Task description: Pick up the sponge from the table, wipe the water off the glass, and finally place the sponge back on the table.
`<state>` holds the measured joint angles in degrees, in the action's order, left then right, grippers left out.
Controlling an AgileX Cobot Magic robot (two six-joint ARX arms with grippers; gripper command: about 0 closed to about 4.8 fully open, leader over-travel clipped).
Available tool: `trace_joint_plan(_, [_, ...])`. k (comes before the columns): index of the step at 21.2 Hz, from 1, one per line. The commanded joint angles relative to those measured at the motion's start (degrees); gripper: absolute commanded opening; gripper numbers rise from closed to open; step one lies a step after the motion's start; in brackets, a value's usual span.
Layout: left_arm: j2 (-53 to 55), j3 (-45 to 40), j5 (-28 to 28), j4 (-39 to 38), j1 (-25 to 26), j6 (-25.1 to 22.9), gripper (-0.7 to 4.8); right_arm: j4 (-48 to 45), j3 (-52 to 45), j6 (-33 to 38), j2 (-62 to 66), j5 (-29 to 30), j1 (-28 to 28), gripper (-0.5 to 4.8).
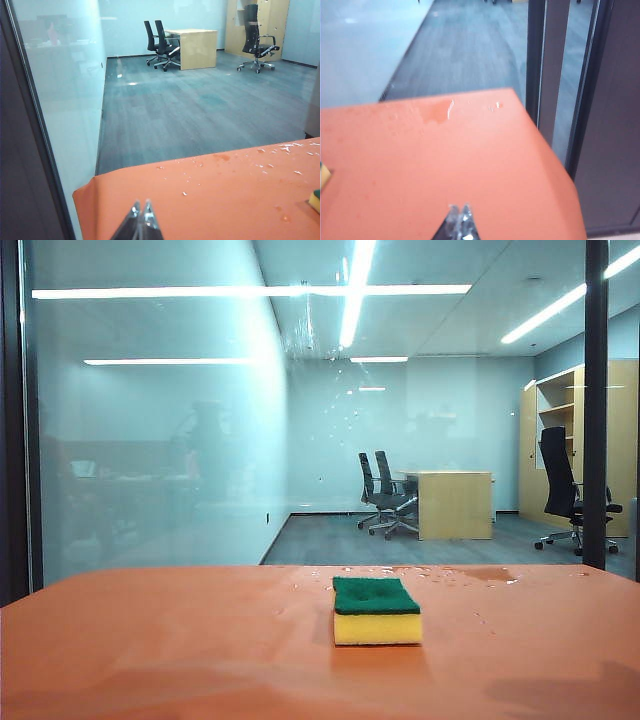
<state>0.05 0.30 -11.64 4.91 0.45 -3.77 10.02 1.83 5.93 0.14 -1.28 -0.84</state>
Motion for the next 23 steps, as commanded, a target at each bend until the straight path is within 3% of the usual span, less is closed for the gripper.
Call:
trace_joint_plan(1, [0.09,0.22,-2.73,0.46,-0.02,4.59,-0.04,-0.79,1.86,2.62,-0.02,0.09,-0.02,-0.09])
trace_joint_plan(3, [0.09,0.28,-4.42,0.04,-0.02,6.19,0.14,-0.79,2.73,3.72,0.0,0.11,-0.02,-0.09])
trace_joint_plan(5, [0.09,0.33,-6.64,0.09,-0.02,7.65,0.89,-0.81,3.56,4.85,0.02,0.11,-0.02,-0.09])
trace_joint_plan(11, [0.09,0.5,-12.02,-0.17,-0.04,14.12,0.9,-0.81,6.75,8.26,3.41,3.43,-0.7,-0.09])
trace_joint_plan(18, [0.09,4.42,-14.36,-6.56,-0.04,14.29,0.94,-1.27,14.32,9.14,20.48,4.26,-5.73,-0.08])
trace_joint_plan(20, [0.07,4.72,-16.33,-6.75,-0.02,14.32,0.94,-1.49,17.79,9.14,26.73,6.19,-6.95,0.08])
trace_joint_plan(23, [0.09,4.7,-18.03,-9.16,-0.02,14.32,0.95,-1.46,23.93,9.14,36.96,12.68,-7.85,0.98])
